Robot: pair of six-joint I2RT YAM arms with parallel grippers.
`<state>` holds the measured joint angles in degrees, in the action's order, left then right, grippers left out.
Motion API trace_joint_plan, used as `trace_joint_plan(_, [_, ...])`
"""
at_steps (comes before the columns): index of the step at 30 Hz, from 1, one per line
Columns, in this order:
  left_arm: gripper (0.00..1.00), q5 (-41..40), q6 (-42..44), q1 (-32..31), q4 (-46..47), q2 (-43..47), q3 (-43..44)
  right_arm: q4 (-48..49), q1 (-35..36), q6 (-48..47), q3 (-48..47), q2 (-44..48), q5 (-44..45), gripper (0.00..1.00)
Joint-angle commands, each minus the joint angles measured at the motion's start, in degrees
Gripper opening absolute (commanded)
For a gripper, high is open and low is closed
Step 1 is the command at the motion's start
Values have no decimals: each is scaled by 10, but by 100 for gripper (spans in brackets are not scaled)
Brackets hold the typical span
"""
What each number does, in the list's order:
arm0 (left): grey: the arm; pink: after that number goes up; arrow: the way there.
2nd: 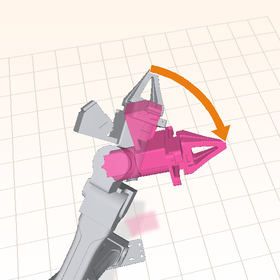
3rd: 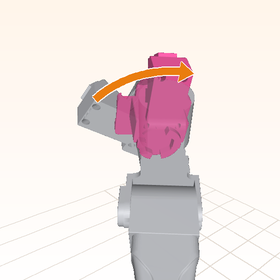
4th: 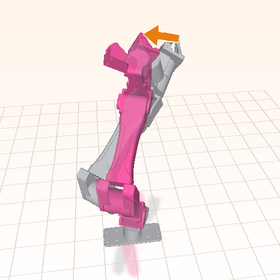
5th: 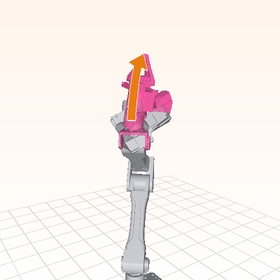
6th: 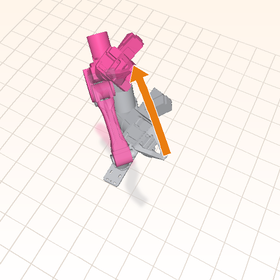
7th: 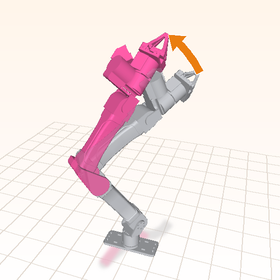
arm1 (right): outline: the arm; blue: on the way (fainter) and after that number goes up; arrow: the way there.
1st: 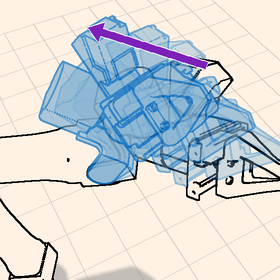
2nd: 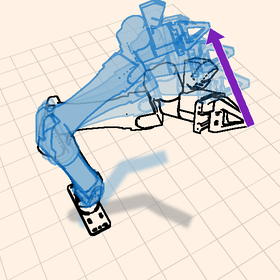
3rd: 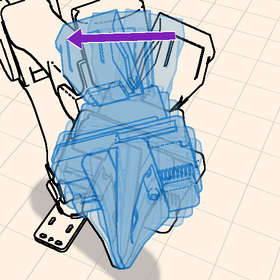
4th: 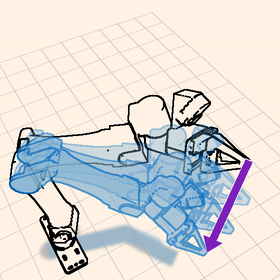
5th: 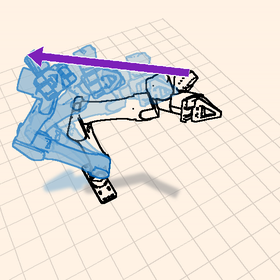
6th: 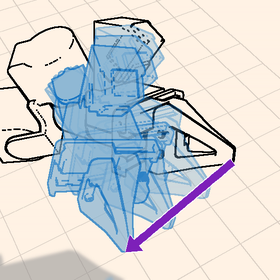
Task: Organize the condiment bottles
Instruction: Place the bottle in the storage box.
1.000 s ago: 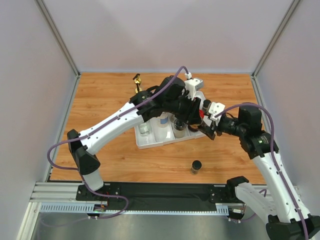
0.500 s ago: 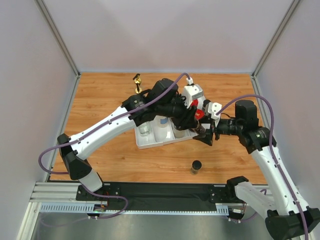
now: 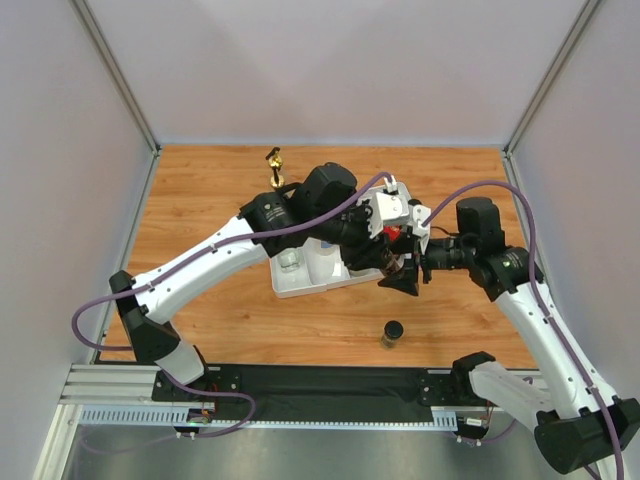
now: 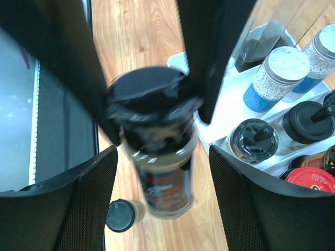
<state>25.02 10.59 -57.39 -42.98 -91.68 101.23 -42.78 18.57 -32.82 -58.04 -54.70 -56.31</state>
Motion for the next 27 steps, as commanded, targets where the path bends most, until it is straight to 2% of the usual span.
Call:
trace_joint_plan(1, [8, 18, 53, -14, -26, -10, 40, 16, 14, 17, -29, -10, 16, 72])
trace_joint_plan(4, [8, 16, 58, -17, -35, -16, 49, 13, 25, 14, -28, -18, 30, 70])
trace_joint_plan(12, [8, 8, 84, -21, -74, -32, 78, -8, 44, -13, -33, -22, 66, 58])
trace_joint_plan(20, [9, 0, 90, -26, -76, -36, 68, -9, 45, -19, -32, -17, 60, 46])
trace_joint_plan(24, [9, -3, 95, -31, -83, -42, 68, -17, 45, -24, -37, -20, 61, 49])
trace_joint_plan(26, [9, -6, 96, -32, -84, -44, 69, -19, 45, -27, -37, -20, 63, 60])
trace_joint_plan(27, [9, -6, 97, -33, -85, -46, 70, -20, 45, -28, -36, -19, 65, 61])
